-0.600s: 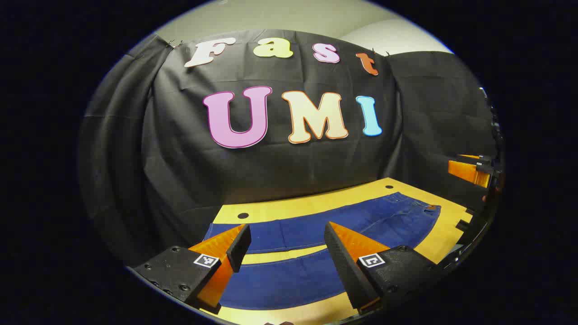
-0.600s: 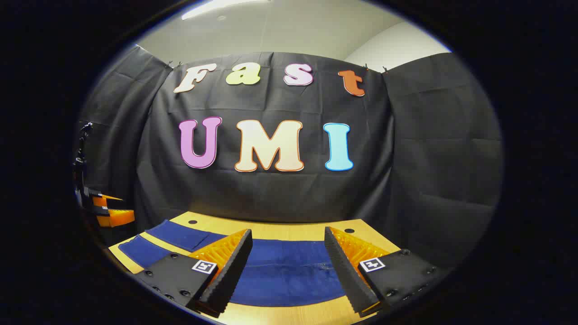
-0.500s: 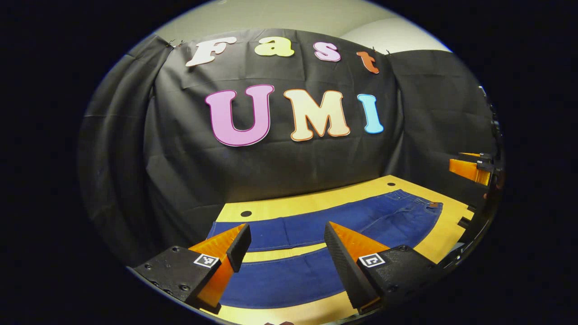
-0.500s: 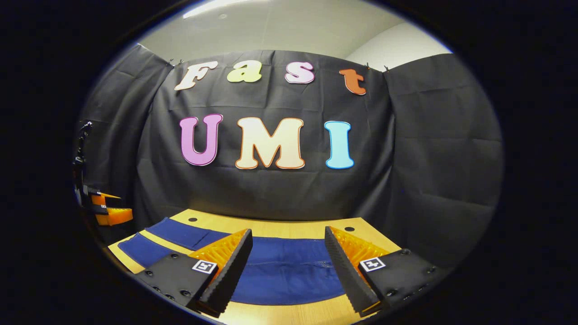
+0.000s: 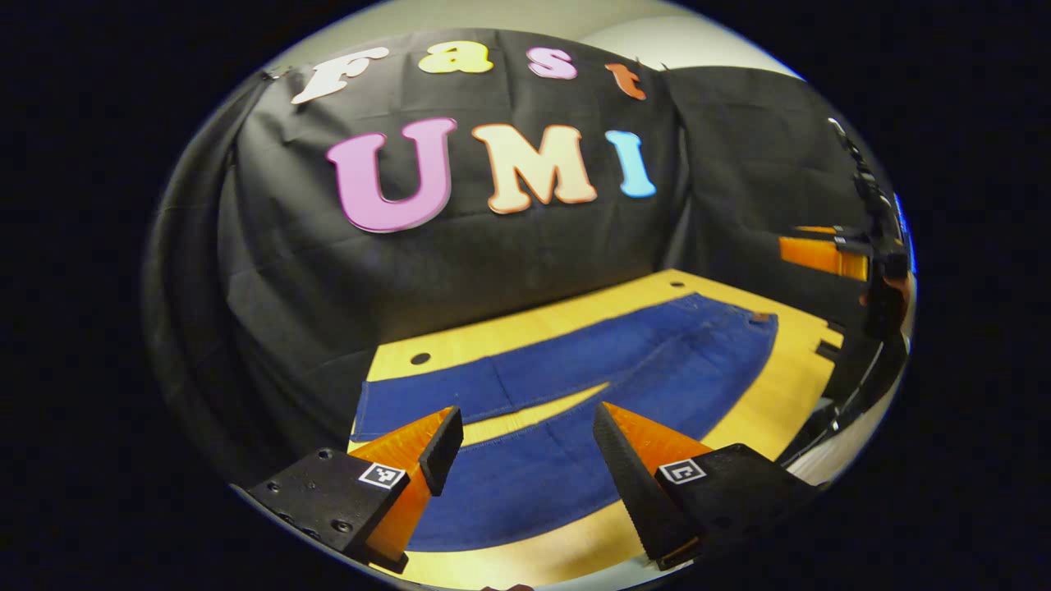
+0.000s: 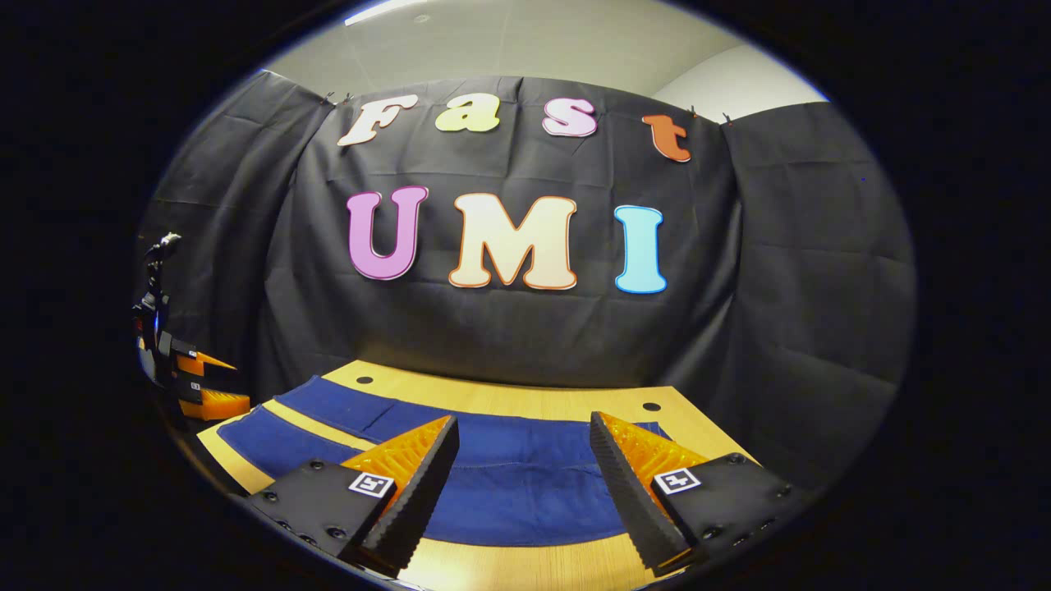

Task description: Grasp the waist and the cuffs of the jeans and fold them to make the two legs overlap; first hold the waist and fold one-third of the jeans toward the cuffs, then hold the cuffs and fold the remaining one-third in the same direction to finish folding.

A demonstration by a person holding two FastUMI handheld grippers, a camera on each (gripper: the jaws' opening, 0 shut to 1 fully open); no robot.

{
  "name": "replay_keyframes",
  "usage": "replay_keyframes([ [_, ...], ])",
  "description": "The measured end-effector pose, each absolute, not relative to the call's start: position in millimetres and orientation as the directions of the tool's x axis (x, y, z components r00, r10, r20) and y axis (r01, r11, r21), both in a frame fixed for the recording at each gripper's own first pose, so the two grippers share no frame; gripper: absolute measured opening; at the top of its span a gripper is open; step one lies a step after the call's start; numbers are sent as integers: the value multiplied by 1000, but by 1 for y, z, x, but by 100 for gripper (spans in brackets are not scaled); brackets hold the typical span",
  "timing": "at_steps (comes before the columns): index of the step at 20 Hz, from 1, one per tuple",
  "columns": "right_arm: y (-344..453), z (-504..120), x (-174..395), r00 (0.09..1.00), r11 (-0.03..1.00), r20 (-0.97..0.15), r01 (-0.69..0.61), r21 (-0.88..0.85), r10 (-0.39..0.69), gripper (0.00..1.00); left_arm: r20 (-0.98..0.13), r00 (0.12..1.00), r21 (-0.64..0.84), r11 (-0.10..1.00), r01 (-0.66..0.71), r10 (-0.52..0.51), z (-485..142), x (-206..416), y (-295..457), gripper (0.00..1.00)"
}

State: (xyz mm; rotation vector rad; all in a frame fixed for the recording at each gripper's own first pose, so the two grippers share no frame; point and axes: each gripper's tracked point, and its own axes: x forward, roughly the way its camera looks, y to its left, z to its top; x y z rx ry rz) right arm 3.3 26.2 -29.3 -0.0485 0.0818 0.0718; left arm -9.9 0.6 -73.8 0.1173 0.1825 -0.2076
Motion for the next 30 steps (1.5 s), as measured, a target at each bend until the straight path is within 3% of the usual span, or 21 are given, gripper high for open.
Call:
replay_keyframes([
  [4,36,-45,0,985,993,-137,-107,-40,100,99,-365,885,147,921,360,-288,-130,-13,1,96],
  [8,39,-53,-4,979,991,-166,-125,-46,116,99,-535,761,99,867,489,-368,-184,-22,0,97],
  [13,35,-70,-8,971,993,-217,-115,-36,104,99,-683,651,92,846,526,-330,-238,-21,17,97],
  [17,25,-76,-7,970,996,-233,-85,-35,75,99,-738,599,108,821,561,-312,-257,-20,18,96],
  [18,22,-78,-6,969,996,-239,-78,-38,67,99,-747,594,126,814,567,-299,-259,-20,18,91],
  [19,21,-80,-5,968,997,-242,-73,-40,61,99,-757,586,137,807,574,-288,-262,-20,19,96],
  [21,21,-82,-4,966,997,-252,-67,-28,58,99,-769,566,141,785,603,-297,-262,-19,15,95],
  [22,22,-82,-3,965,998,-253,-67,-20,60,99,-791,541,146,770,621,-287,-267,-21,19,88],
  [24,25,-85,0,963,997,-262,-72,-9,67,99,-803,510,125,749,651,-309,-268,-24,15,86],
  [27,32,-93,3,955,996,-283,-91,-8,85,99,-819,458,25,778,628,-344,-271,-27,11,76],
  [29,38,-97,3,950,994,-295,-110,-6,103,99,-812,464,20,778,628,-354,-268,-24,13,74],
  [30,41,-99,4,947,993,-300,-120,-4,114,99,-804,470,27,768,640,-364,-268,-21,17,61],
])
